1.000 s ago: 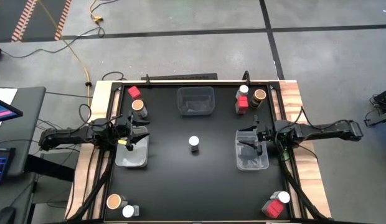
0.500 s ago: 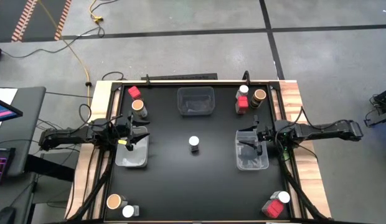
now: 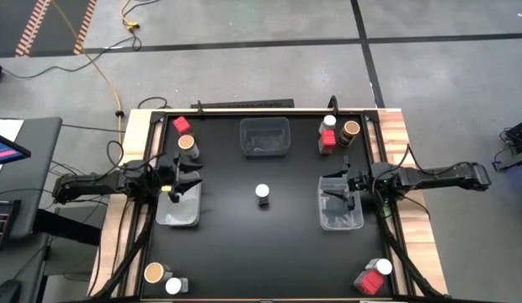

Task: Sort spices by type
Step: Put the middle white seasoning bottle into the white bin

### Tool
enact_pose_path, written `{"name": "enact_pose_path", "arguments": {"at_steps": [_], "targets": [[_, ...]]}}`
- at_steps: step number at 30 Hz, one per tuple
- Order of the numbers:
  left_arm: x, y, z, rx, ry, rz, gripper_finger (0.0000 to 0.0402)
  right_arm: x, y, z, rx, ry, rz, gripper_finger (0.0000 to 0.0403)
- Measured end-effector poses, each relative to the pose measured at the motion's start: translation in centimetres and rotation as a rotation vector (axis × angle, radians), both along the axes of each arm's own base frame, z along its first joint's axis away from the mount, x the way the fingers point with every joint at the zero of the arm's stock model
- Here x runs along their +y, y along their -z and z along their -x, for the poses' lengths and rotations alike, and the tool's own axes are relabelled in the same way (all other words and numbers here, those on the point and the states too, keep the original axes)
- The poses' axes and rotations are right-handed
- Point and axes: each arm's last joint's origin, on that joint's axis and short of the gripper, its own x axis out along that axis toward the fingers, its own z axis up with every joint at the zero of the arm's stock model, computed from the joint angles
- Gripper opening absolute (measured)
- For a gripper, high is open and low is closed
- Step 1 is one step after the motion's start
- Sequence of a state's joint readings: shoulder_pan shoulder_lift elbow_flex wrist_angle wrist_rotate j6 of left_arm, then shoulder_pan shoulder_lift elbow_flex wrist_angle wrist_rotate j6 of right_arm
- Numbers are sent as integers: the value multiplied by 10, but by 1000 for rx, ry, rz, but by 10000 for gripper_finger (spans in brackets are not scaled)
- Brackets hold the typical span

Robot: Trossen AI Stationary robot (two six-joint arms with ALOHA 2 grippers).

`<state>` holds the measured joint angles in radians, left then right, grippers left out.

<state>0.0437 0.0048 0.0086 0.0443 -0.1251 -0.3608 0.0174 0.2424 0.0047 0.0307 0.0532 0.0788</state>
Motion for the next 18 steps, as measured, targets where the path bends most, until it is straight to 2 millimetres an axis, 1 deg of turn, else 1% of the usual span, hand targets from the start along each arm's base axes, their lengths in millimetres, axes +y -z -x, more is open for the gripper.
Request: {"name": "enact_pose_path", "arguments": {"at_steps": [3,5,9,11,14,18], "targets": [[0,-1,0,-20,1,73,263,0,0,0,1,0,0,295],[0,-3,1,-32,0,91,263,0,0,0,0,0,0,295],[0,-12,2,-38,2,63,263,0,0,0,0,0,0,295],[0,-15,2,-14,-2,52,263,0,0,0,1,0,0,295],[0,-23,2,74,-14,44,263,0,0,0,1,0,0,295],[1,-25,-4,280,-22,50,263,0,0,0,0,0,0,295]]}}
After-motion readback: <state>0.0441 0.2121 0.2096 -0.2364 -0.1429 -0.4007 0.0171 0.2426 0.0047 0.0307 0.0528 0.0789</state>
